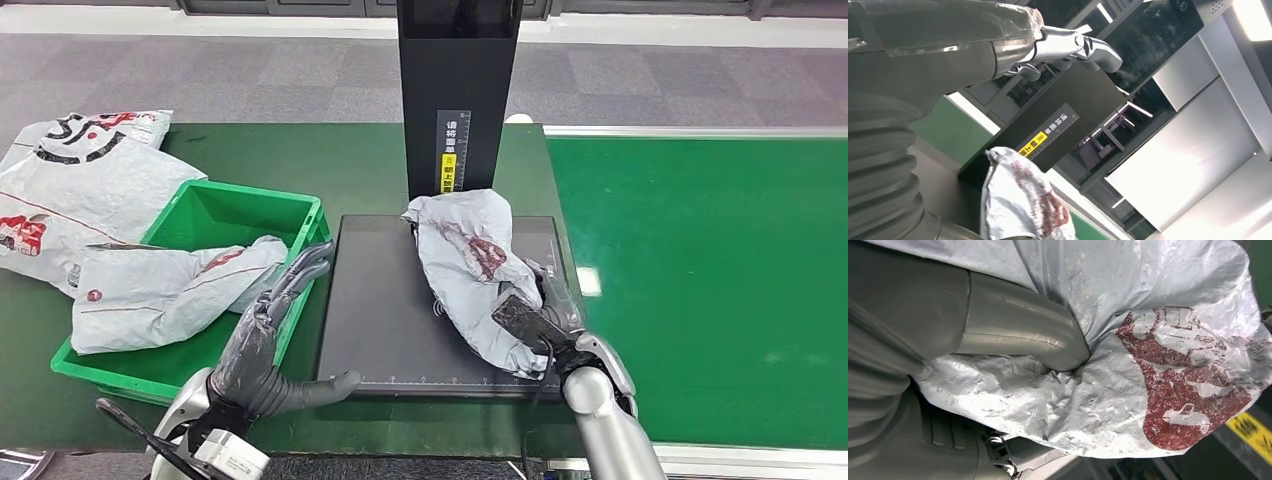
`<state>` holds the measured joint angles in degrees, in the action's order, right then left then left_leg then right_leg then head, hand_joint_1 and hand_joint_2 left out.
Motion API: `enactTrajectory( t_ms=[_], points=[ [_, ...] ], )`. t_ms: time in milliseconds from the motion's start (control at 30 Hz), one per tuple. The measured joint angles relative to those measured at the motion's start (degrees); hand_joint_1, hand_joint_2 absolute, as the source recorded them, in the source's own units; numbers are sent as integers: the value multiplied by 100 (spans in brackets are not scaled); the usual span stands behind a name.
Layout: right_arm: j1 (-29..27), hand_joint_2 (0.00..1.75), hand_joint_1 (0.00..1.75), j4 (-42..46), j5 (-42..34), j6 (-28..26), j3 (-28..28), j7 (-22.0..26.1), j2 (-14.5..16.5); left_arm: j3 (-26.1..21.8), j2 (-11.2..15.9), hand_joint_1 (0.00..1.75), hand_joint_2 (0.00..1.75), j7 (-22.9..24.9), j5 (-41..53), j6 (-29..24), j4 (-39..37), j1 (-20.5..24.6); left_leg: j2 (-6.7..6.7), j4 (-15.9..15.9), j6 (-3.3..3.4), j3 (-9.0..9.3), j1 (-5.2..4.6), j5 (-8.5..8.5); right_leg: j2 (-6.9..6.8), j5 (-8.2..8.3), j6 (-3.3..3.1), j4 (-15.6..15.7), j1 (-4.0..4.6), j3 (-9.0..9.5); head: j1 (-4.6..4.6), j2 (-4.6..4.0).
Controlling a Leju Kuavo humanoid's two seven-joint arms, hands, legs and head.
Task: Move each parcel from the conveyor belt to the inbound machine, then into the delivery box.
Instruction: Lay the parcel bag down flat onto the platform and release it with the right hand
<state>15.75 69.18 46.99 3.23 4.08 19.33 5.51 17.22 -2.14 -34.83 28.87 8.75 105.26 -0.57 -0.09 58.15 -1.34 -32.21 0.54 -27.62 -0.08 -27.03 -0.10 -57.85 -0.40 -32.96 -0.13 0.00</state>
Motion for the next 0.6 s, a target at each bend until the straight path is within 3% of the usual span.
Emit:
enactTrajectory(
  t_ms=[600],
  points=[
    [351, 175, 175, -985, -102, -17, 195, 67, 123, 0, 0, 0, 175, -75, -26, -16, -142, 66, 0, 0, 1, 0, 0, 1, 0, 0, 0, 0, 0, 0, 0, 0]
  ],
)
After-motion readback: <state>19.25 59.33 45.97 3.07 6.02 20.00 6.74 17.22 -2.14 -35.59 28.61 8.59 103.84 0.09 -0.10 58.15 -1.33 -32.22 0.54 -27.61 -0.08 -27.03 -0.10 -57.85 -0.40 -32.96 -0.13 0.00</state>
